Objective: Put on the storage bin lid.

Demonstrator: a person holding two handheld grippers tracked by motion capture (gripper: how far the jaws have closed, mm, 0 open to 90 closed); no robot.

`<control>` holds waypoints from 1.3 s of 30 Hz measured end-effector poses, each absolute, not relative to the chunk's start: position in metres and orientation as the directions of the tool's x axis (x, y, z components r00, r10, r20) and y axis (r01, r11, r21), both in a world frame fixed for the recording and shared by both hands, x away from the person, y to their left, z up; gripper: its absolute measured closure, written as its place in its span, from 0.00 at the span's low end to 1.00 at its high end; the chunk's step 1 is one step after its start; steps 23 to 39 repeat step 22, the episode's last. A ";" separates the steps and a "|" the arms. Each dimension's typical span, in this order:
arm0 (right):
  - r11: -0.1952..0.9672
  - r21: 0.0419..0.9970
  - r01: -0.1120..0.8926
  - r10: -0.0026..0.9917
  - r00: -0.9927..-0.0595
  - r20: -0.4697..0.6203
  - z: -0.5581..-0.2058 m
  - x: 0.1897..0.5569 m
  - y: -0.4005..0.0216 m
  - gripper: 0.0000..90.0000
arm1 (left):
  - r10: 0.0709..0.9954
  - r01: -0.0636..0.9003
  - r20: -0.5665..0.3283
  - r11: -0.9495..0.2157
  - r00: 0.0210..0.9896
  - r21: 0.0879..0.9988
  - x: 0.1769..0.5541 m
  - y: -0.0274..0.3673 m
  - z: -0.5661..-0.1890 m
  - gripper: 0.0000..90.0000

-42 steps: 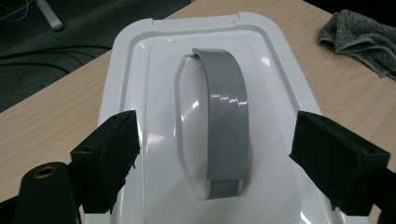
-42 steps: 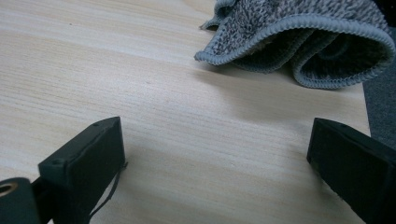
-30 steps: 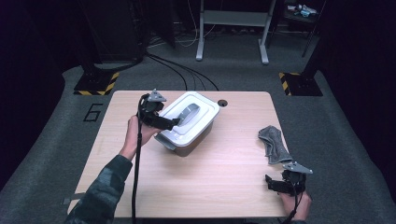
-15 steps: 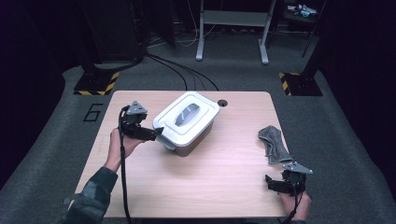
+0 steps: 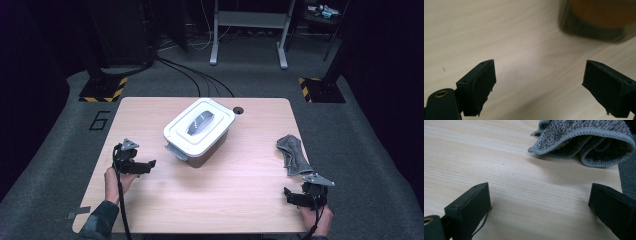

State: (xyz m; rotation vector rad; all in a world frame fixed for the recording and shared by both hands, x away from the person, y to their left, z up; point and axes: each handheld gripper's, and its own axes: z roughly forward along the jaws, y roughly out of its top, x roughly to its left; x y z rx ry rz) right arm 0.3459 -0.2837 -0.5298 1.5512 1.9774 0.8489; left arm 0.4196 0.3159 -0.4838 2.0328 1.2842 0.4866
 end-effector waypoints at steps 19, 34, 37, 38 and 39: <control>0.166 0.724 0.670 0.969 -0.245 0.004 -0.530 0.346 -0.284 0.04 | 0.917 0.621 -0.004 -0.266 0.398 0.738 0.391 0.338 -0.530 0.12; 0.174 0.725 0.666 0.968 -0.252 -0.001 -0.530 0.346 -0.285 0.04 | 0.918 0.621 -0.002 -0.266 0.396 0.737 0.391 0.339 -0.530 0.12; 0.174 0.725 0.666 0.968 -0.252 -0.001 -0.530 0.346 -0.285 0.04 | 0.918 0.621 -0.002 -0.266 0.396 0.737 0.391 0.339 -0.530 0.12; 0.174 0.725 0.666 0.968 -0.252 -0.001 -0.530 0.346 -0.285 0.04 | 0.918 0.621 -0.002 -0.266 0.396 0.737 0.391 0.339 -0.530 0.12; 0.174 0.725 0.666 0.968 -0.252 -0.001 -0.530 0.346 -0.285 0.04 | 0.918 0.621 -0.002 -0.266 0.396 0.737 0.391 0.339 -0.530 0.12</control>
